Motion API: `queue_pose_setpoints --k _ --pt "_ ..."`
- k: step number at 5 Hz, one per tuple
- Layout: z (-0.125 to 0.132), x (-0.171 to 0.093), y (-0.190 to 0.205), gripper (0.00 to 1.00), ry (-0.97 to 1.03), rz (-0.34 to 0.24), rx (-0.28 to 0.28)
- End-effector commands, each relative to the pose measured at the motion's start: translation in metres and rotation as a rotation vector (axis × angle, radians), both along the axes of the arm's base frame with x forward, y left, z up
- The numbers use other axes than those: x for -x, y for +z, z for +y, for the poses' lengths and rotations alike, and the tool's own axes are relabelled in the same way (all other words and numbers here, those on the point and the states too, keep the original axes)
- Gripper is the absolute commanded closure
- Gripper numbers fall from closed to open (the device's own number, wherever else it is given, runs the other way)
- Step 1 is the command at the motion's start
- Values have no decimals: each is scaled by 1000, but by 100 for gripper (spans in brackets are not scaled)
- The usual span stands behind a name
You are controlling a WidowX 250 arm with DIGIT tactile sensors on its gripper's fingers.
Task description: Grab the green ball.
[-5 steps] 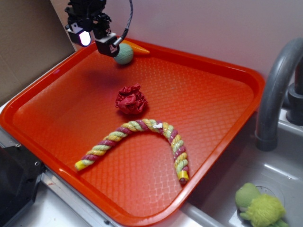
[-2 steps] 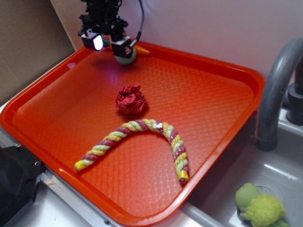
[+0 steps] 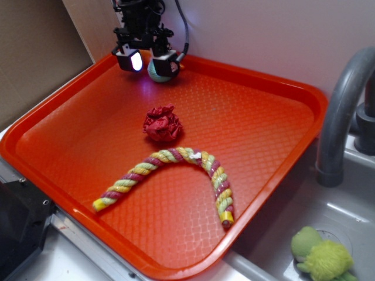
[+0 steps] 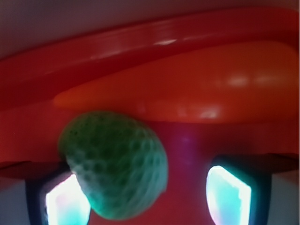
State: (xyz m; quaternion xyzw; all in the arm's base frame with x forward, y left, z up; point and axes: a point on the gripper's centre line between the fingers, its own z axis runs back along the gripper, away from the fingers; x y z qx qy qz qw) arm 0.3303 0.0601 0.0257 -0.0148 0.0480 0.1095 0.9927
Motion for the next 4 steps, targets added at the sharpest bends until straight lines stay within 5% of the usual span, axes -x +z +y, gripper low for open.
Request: queue_pose_setpoints --k 1,2,3,4 --pt "-17 1 20 0 -63 -68 -22" --pt "-13 -5 18 56 -39 -78 -39" --pt "-5 -15 16 100 -12 -80 -35" --pt "-4 -17 13 100 -15 -59 -38"
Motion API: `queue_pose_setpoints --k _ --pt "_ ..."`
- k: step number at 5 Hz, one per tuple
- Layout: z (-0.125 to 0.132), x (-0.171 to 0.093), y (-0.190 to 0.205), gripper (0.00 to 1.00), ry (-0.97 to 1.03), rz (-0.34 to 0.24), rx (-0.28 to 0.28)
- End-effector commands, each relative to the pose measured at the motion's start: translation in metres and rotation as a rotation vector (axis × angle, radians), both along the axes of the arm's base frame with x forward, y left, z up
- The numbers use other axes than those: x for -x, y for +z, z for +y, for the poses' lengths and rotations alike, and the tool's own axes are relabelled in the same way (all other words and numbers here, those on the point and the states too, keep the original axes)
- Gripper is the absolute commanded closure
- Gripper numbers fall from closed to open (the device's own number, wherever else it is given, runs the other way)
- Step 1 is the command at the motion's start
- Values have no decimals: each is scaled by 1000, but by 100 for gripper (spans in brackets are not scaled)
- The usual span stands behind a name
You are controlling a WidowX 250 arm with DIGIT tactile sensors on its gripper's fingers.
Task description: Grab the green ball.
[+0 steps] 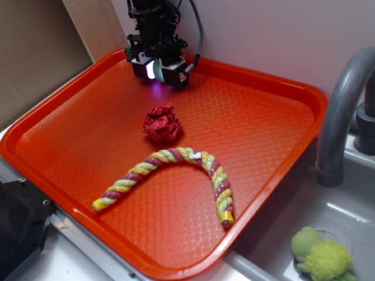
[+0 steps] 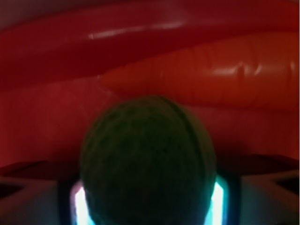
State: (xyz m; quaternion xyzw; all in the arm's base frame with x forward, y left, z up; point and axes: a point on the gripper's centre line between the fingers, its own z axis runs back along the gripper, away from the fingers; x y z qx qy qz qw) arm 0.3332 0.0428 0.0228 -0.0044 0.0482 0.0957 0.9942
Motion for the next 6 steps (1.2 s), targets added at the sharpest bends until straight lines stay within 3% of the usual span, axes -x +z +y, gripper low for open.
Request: queue_pose_setpoints --k 1,2,3,4,5,6 --pt "12 -6 26 100 8 -24 -38" --pt "9 24 69 100 11 20 -18" --pt "-15 58 119 100 -23 56 13" --pt "-28 80 168 100 -18 27 0" --pt "-29 107 216 100 -62 -76 17" --pt "-33 111 224 100 -52 -104 -38"
